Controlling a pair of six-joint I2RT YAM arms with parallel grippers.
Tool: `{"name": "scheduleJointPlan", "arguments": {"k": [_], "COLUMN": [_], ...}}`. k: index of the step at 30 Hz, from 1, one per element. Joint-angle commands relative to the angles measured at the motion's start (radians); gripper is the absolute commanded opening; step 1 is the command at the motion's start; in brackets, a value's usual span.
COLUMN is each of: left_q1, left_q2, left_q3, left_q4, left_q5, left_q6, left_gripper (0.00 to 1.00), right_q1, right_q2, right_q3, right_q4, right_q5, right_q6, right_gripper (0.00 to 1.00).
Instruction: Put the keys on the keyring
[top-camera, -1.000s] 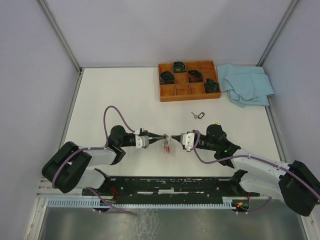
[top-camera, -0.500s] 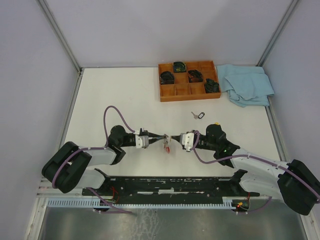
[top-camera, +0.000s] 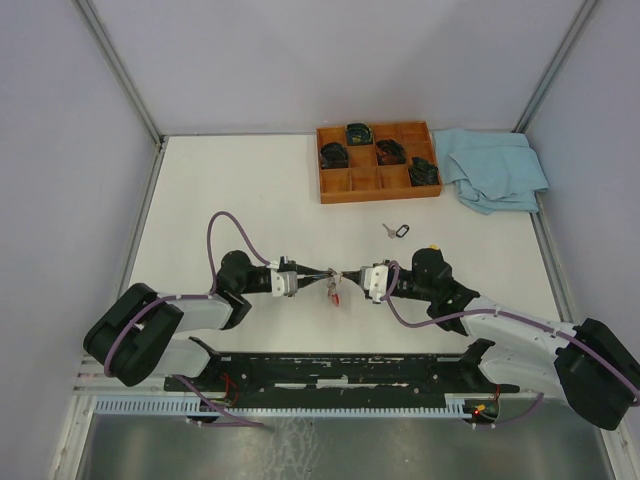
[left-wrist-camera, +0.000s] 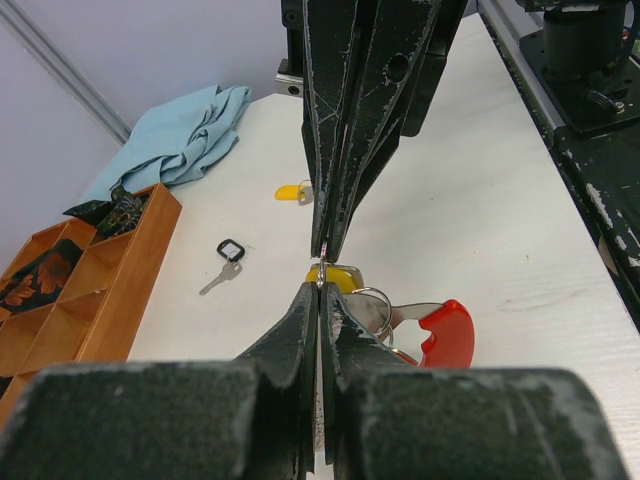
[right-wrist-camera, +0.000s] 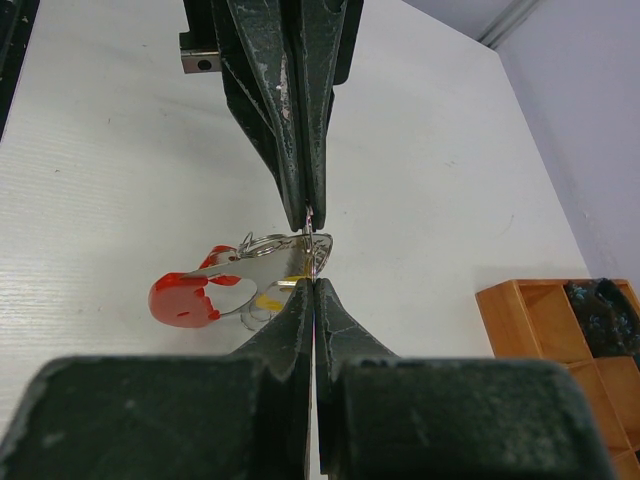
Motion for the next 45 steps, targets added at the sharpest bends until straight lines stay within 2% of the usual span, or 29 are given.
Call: {"name": "scheduleJointPlan", "arguments": {"k": [1,25,38,42,45], "left_q1": [-0.005,-0.011,-0.011,-0.011,-0.011], "left_q2": [-0.017,-0.018,-0.022,-0.042,-0.075], "left_q3": [0.017,0.017,0.010,0.008,0.016], "left_q4": [0.064,0.062,0.055,0.022,-0.066], "left_q5": [0.014,0.006,-0.012,-0.015,-0.019], "left_q6": [-0.005,-0.007,-0.001,0.041,0.110], "left_gripper": [0.03,0.03,0.03,0.03,0.03], "right_q1": [0.004,0.006,0.007,0.008,0.007], "right_q2": [0.001,0.016,-0.038,-0.069,-0.093], "right_q3": [0.040,0.052,0.029,0.057,0.070], "right_q4": [0.057,0.092,-0.018,-0.110,-0.163], "right_q5": [-0.020,-0.035,-0.019,0.094,0.142], "right_q6": [0.015,0.029,-0.059,0.055,0.132], "right_gripper": [0.01,0.01,0.01,0.01,0.01]}}
